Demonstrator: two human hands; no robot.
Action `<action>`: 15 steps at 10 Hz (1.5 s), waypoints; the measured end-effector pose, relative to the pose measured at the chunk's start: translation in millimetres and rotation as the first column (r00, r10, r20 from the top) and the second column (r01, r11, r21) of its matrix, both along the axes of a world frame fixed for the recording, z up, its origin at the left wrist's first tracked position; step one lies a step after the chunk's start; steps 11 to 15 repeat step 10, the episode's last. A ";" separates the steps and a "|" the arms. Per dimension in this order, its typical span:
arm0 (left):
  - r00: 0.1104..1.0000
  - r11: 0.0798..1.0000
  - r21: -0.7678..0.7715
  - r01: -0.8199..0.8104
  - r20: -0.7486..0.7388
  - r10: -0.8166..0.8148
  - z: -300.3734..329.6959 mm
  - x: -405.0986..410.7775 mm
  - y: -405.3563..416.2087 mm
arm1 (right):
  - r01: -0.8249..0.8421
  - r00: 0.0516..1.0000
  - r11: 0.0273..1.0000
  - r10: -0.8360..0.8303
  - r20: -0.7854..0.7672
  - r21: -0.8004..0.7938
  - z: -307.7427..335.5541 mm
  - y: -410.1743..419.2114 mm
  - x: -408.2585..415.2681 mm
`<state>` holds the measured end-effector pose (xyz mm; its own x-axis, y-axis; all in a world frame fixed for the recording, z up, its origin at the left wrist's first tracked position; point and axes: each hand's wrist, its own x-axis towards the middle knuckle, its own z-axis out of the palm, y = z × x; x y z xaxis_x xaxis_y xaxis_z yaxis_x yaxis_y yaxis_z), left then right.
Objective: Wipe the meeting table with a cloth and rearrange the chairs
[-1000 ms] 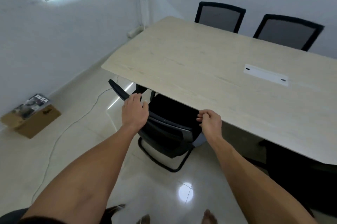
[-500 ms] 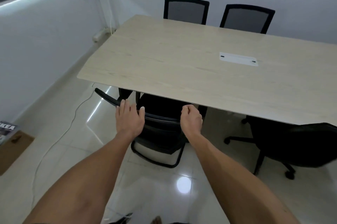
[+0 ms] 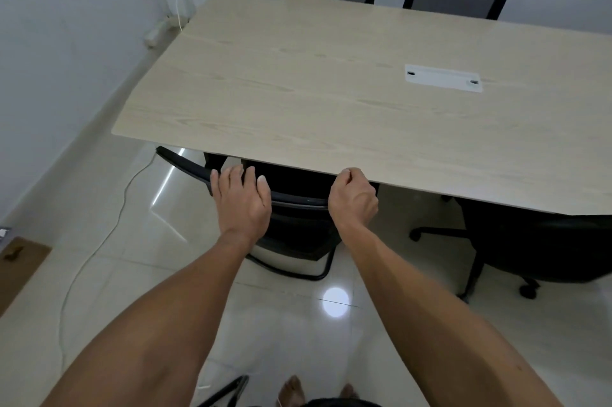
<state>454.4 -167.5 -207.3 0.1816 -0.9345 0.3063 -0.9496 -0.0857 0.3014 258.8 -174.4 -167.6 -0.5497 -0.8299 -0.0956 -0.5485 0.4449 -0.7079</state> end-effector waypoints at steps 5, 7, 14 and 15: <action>1.000 0.998 -0.056 -0.022 -0.019 0.021 -8.4 -52.4 -69.0 | 0.003 0.999 1.000 -0.003 -0.048 0.013 -14.7 -94.8 -50.1; 1.000 1.000 0.022 -0.004 -0.005 0.004 -4.9 -50.8 -67.6 | -0.037 0.999 0.999 0.038 -0.018 0.035 -13.7 -92.5 -50.9; 0.984 0.964 0.208 0.164 -0.102 -0.145 34.0 -63.6 -48.1 | -0.109 0.966 0.990 0.128 0.223 -0.094 14.2 -34.1 -82.4; 0.984 0.964 0.208 0.164 -0.102 -0.145 34.0 -63.6 -48.1 | -0.109 0.966 0.990 0.128 0.223 -0.094 14.2 -34.1 -82.4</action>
